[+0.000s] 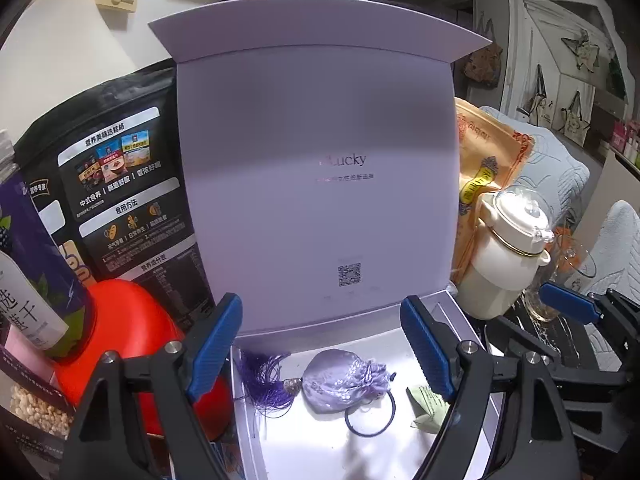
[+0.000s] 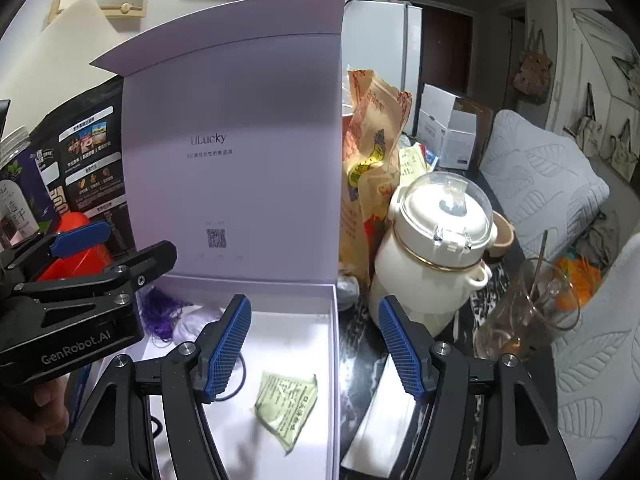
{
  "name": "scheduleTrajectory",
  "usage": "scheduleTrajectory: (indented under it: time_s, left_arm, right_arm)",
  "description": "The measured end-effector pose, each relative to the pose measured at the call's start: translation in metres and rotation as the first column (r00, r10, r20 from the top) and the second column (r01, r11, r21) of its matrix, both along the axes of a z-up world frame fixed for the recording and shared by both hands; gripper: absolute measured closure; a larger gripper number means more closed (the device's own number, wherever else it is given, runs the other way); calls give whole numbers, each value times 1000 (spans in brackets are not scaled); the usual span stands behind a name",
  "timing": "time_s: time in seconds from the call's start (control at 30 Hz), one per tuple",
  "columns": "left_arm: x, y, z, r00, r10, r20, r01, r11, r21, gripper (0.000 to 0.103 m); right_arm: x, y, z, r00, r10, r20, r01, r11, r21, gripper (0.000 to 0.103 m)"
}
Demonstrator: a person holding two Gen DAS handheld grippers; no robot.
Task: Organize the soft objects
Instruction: 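Withdraw both open tools from the box back over the table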
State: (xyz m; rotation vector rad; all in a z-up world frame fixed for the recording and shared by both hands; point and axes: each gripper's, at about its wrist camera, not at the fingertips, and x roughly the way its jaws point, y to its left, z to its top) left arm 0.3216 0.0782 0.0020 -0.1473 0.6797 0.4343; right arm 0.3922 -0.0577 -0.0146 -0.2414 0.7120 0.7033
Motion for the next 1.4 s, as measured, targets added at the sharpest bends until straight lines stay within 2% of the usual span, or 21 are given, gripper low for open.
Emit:
scheduleTrajectory:
  time_s: [0.27, 0.57, 0.97, 1.4]
  left_arm:
    - [-15, -11, 23, 1000, -10, 27, 9, 1000, 22, 22]
    - [-42, -27, 57, 997, -18, 80, 15, 999, 39, 22]
    - [-93, -54, 99, 988, -37, 152, 25, 996, 80, 22]
    - [-148, -84, 119, 978, -92, 189, 75, 992, 97, 21]
  right_arm:
    - [-7, -10, 9, 1000, -1, -4, 1, 1000, 20, 36]
    - [-29, -32, 44, 999, -15, 46, 12, 998, 63, 36]
    - [-76, -62, 90, 993, -27, 115, 14, 994, 113, 33]
    - [-140, -93, 117, 983, -48, 175, 22, 989, 147, 30]
